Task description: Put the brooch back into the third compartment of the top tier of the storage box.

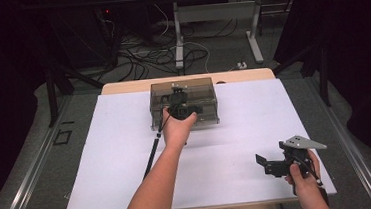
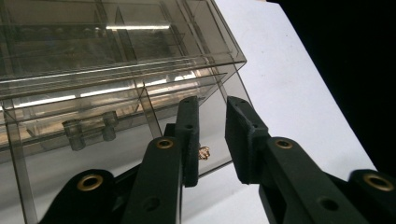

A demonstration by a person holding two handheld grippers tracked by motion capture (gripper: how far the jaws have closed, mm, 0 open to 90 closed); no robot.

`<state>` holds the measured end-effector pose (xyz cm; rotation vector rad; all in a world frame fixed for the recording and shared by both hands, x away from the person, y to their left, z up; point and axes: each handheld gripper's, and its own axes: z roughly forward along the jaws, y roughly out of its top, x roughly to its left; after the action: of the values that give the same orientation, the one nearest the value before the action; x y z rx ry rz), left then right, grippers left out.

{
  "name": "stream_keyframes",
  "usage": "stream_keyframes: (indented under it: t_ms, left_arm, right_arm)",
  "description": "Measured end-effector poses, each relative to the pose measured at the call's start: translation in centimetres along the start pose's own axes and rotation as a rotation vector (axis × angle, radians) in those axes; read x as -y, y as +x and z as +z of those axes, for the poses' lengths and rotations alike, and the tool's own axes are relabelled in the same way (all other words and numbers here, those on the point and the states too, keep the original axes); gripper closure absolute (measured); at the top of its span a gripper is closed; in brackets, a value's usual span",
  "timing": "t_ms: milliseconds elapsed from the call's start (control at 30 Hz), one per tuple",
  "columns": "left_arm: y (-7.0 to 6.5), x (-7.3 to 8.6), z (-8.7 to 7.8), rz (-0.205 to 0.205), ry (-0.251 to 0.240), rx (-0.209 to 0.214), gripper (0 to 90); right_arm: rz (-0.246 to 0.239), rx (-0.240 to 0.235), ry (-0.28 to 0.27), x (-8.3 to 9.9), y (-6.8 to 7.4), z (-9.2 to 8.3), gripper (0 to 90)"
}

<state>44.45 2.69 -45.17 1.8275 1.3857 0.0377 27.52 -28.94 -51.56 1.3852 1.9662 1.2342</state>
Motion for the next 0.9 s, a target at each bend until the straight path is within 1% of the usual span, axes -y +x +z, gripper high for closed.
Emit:
stream_keyframes:
  t_ms: [133,200,300,333,367,400,433,467,500,600,633,667,700,733,767,833,867,900]
  left_arm:
    - [0.0,0.0,-0.5,0.014,-0.001,0.001,70.3]
    - [0.0,0.0,-0.6,0.023,-0.003,0.001,68.7]
    - [-0.2,0.1,-1.0,0.029,-0.020,0.020,66.4]
    - [-0.2,0.1,-1.2,0.038,-0.020,0.015,65.5]
    - [-0.3,0.2,-1.3,0.041,-0.027,0.023,65.5]
    - [-0.4,0.2,-1.4,0.049,-0.029,0.020,64.7]
    - [-0.4,0.3,-1.5,0.052,-0.036,0.030,62.1]
    - [-0.4,0.4,-1.6,0.058,-0.041,0.032,62.1]
    - [-0.5,0.5,-1.7,0.067,-0.045,0.030,59.8]
    - [-0.4,0.9,-2.1,0.088,-0.055,0.027,57.6]
    - [-0.3,1.0,-2.2,0.092,-0.064,0.027,54.9]
    - [-0.3,1.1,-2.4,0.093,-0.068,0.029,54.9]
    - [-0.2,1.2,-2.6,0.103,-0.060,0.033,51.5]
    - [-0.2,1.4,-2.7,0.104,-0.066,0.036,50.3]
    - [-0.1,1.4,-2.9,0.118,-0.061,0.032,50.3]
    - [-0.1,1.7,-3.3,0.130,-0.072,0.048,47.2]
    - [-0.1,1.8,-3.4,0.127,-0.079,0.056,44.5]
    - [-0.1,2.0,-3.6,0.130,-0.082,0.062,42.8]
  right_arm:
    - [0.004,-0.001,-0.002,0.0,0.1,0.0,0.0]
    - [0.002,0.007,-0.003,0.0,0.1,0.1,0.0]
    - [-0.001,0.007,-0.002,0.0,0.1,0.1,0.0]
    - [-0.006,0.011,0.001,0.0,0.1,0.1,0.0]
    - [-0.006,0.011,0.001,0.0,0.1,0.1,0.0]
    - [-0.005,0.009,0.001,0.0,0.1,0.1,0.0]
    - [-0.003,0.009,0.000,0.0,0.1,0.1,0.0]
    - [-0.003,0.009,0.000,0.0,0.1,0.1,0.0]
    - [-0.002,0.009,-0.002,0.0,0.1,0.1,0.0]
    - [-0.001,0.009,-0.002,0.0,0.1,0.1,0.0]
    - [-0.006,0.010,-0.001,0.0,0.1,0.1,0.0]
    - [-0.006,0.010,-0.001,0.0,0.1,0.1,0.0]
    - [-0.005,0.010,-0.001,0.0,0.1,0.1,0.0]
    - [-0.006,0.010,0.000,0.0,0.1,0.1,0.0]
    - [-0.006,0.010,0.000,0.0,0.1,0.1,0.0]
    - [-0.003,0.007,-0.001,0.0,0.2,0.1,0.0]
    - [-0.013,0.015,-0.001,0.1,0.1,0.1,0.0]
    - [-0.009,0.013,-0.002,0.0,0.2,0.1,0.0]
